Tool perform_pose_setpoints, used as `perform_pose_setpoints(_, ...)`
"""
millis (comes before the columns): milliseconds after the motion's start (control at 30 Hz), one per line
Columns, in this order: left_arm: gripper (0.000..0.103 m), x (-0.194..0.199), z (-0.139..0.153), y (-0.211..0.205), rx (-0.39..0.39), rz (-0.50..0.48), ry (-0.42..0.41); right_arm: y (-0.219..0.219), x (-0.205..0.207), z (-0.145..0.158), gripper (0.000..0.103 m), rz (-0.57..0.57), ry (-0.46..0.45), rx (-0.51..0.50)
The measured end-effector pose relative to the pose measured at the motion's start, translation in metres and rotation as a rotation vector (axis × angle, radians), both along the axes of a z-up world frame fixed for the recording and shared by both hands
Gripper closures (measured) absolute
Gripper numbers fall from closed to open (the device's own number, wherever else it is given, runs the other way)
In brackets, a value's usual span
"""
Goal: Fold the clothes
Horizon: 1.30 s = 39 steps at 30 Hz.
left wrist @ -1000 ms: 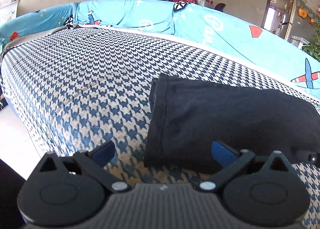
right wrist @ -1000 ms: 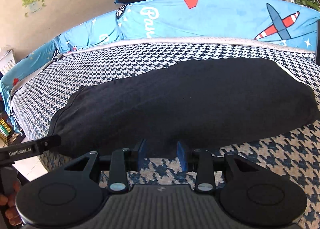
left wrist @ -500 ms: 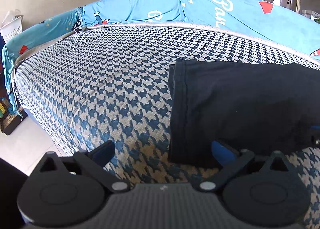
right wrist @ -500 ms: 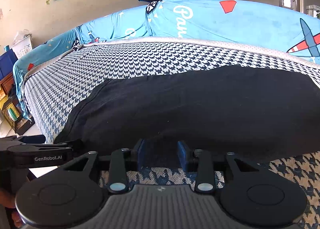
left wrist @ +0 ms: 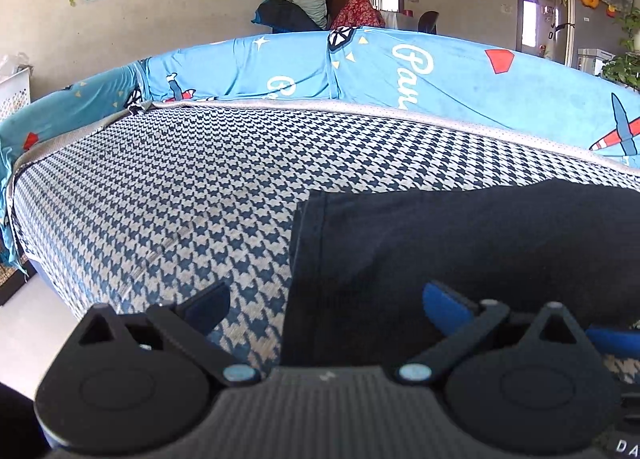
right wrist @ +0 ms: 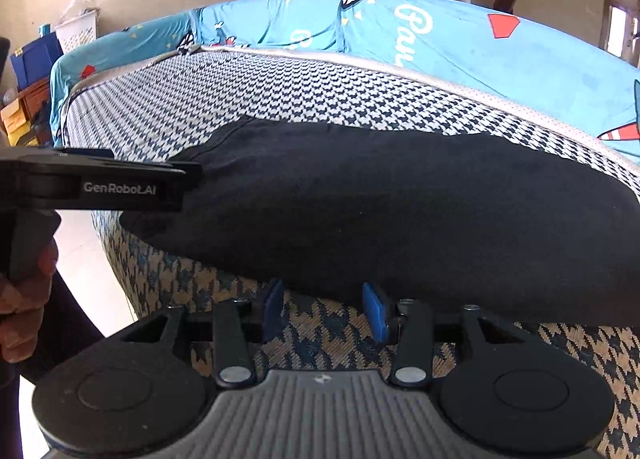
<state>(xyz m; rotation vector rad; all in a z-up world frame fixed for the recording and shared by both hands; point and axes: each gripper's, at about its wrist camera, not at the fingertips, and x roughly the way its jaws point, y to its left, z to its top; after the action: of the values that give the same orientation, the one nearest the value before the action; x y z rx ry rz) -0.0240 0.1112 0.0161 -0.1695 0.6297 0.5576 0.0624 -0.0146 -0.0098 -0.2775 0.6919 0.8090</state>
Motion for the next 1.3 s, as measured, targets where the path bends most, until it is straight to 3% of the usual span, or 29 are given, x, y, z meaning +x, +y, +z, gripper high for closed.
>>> perform_pose_setpoints(133, 0.000, 0.019, -0.006, 0.002, -0.035, -0.020, 0.019, 0.003, 0.006, 0.004, 0.061, -0.070, -0.057, 0.037)
perform_pose_setpoints(300, 0.000, 0.036, -0.022, 0.005, -0.043, -0.006, 0.087, 0.013, 0.012, -0.001, 0.061, -0.082, -0.055, 0.019)
perform_pose_setpoints(433, 0.000, 0.025, -0.033, 0.016, -0.111, 0.022, 0.077, 0.019, 0.007, -0.008, 0.060, -0.038, -0.080, -0.052)
perform_pose_setpoints(533, 0.000, 0.020, -0.034, 0.011, -0.073, -0.012, 0.093, 0.014, 0.007, -0.008, 0.060, -0.019, -0.055, -0.062)
perform_pose_setpoints(833, 0.000, 0.000, -0.031, 0.008, -0.100, -0.007, 0.103, 0.004, -0.007, -0.008, 0.060, 0.031, -0.060, -0.120)
perform_pose_setpoints(1000, 0.000, -0.006, -0.024, 0.002, -0.116, 0.006, 0.108, -0.012, -0.011, -0.002, 0.060, 0.034, -0.001, -0.113)
perform_pose_setpoints(1167, 0.000, -0.006, -0.011, -0.011, -0.090, -0.026, 0.059, -0.043, -0.001, 0.005, 0.060, -0.060, 0.036, -0.070)
perform_pose_setpoints(1300, 0.000, 0.007, -0.008, -0.016, -0.100, -0.057, 0.087, -0.069, 0.017, 0.009, 0.060, -0.160, 0.055, -0.048)
